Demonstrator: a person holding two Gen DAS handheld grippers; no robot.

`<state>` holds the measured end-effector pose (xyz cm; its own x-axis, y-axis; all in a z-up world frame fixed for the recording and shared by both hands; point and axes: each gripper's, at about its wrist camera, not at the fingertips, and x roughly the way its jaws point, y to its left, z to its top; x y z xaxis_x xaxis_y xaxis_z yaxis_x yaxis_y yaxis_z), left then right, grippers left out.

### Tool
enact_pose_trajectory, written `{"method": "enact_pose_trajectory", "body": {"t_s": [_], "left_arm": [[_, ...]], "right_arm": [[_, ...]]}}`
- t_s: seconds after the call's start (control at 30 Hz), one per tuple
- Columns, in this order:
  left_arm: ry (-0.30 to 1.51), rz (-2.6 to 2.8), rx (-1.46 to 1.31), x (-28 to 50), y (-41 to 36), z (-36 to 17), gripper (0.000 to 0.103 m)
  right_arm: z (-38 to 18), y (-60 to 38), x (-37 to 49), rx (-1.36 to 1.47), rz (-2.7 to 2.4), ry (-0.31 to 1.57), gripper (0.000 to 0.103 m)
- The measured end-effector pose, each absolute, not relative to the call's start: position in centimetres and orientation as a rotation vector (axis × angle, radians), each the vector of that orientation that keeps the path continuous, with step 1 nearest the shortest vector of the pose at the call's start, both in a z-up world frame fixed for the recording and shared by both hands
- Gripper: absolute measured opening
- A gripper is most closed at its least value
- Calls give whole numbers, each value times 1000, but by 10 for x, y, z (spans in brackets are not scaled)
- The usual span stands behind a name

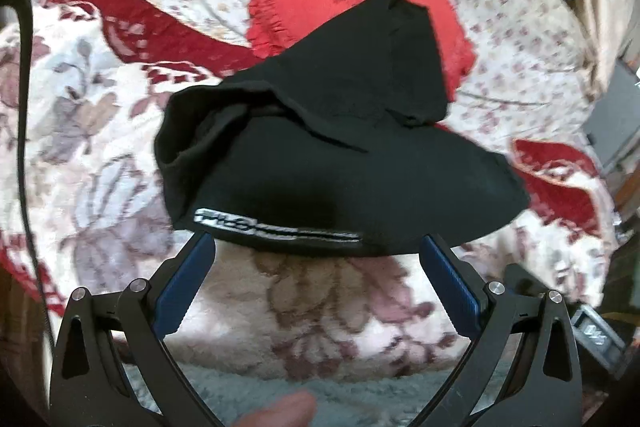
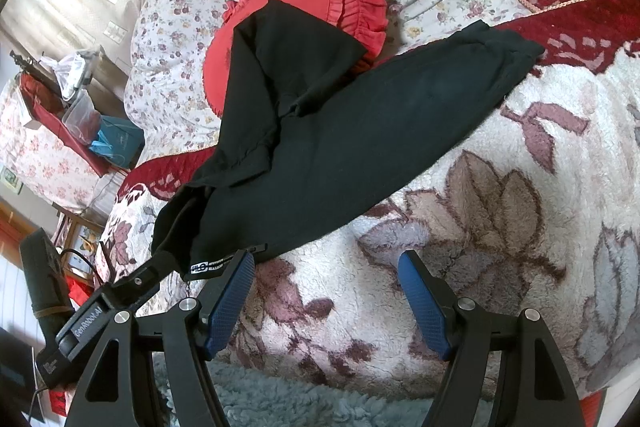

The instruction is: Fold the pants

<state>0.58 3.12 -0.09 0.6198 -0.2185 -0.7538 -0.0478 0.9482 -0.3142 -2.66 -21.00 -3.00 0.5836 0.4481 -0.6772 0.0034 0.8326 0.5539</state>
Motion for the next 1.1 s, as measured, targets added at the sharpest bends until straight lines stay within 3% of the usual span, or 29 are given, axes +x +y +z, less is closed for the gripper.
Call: {"method": "enact_pose_trajectory", "body": {"t_s": [0.33, 0.57, 0.83, 1.1], "left_arm": [[856, -381, -591, 5, 62, 10, 102], [879, -233, -567, -8, 128, 24, 102], [952, -303, -774, -6, 189, -11, 102], [971, -435, -1070, 21, 183, -43, 102]], "right_arm": [[-34, -209, -29, 557, 285, 914, 73], [-32, -212, -32, 567, 304, 899, 73], [-30, -216, -31, 591, 326, 890, 73], [-30, -216, -29, 593, 327, 902, 73]]}}
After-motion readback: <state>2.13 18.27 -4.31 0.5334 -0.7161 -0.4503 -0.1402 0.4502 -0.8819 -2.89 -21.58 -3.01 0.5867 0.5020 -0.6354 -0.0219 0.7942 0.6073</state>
